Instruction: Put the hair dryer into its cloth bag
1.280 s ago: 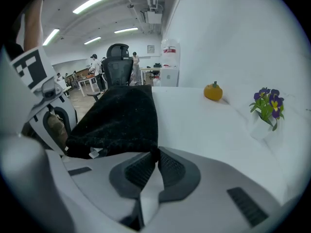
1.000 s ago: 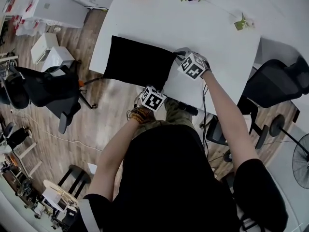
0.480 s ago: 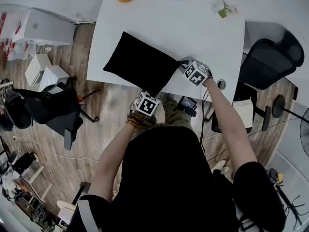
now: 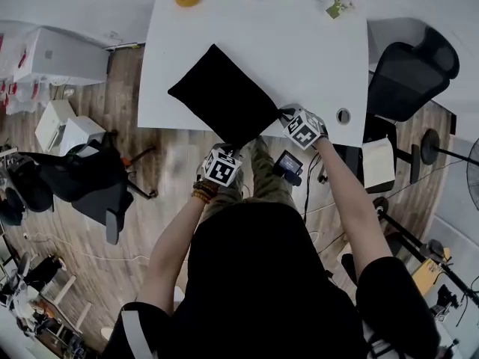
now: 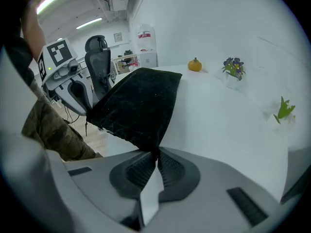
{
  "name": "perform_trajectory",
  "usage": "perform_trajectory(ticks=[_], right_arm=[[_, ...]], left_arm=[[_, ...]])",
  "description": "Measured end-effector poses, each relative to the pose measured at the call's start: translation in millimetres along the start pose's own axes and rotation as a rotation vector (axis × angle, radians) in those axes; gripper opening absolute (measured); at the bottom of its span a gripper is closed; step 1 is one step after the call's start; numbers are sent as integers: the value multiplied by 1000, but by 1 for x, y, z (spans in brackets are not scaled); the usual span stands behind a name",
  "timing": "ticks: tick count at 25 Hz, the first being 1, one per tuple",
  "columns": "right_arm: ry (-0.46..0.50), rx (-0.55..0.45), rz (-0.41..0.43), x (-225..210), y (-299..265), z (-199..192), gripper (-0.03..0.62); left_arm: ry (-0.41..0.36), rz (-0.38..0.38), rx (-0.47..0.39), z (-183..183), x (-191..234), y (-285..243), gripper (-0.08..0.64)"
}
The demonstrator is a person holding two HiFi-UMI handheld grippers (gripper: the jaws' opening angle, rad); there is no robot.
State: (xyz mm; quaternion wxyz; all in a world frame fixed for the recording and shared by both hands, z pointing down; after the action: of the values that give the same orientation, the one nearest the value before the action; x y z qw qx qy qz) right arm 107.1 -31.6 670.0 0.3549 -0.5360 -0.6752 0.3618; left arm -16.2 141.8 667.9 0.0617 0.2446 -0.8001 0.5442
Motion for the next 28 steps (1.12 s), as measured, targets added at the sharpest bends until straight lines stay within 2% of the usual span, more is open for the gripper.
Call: perform_trajectory(ticks=[3,8,15,23,28], right_arm=[[-72,-12,-14,11,5,1,37],[-224,-56,-31,12,19,4,37],[-269,-110,7,23,38,26,37],[-331,-237,-17,17,71,66,37],[-365,-302,-22,13,89,87,37]], left_arm=[[8,-18,-67,-6,5,17,51],[16,-105,-207,6,3,54,46],[15,-138,-332,24,5,89,41],[54,-208,-481,48,19,133,41],[68,-211,-562,65,33,167,40]])
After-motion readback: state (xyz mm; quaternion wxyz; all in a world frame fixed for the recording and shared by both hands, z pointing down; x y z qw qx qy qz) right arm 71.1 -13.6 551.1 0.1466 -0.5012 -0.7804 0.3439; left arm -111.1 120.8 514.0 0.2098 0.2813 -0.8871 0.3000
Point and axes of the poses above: the fingertips, and each gripper's own axes: y backward along the fingers, x to its left, z out of its top, the point moved 5 cm from there along y, backward along the fingers, and after that the axes turned 6 degrees about -z, right-handed, at the moved point
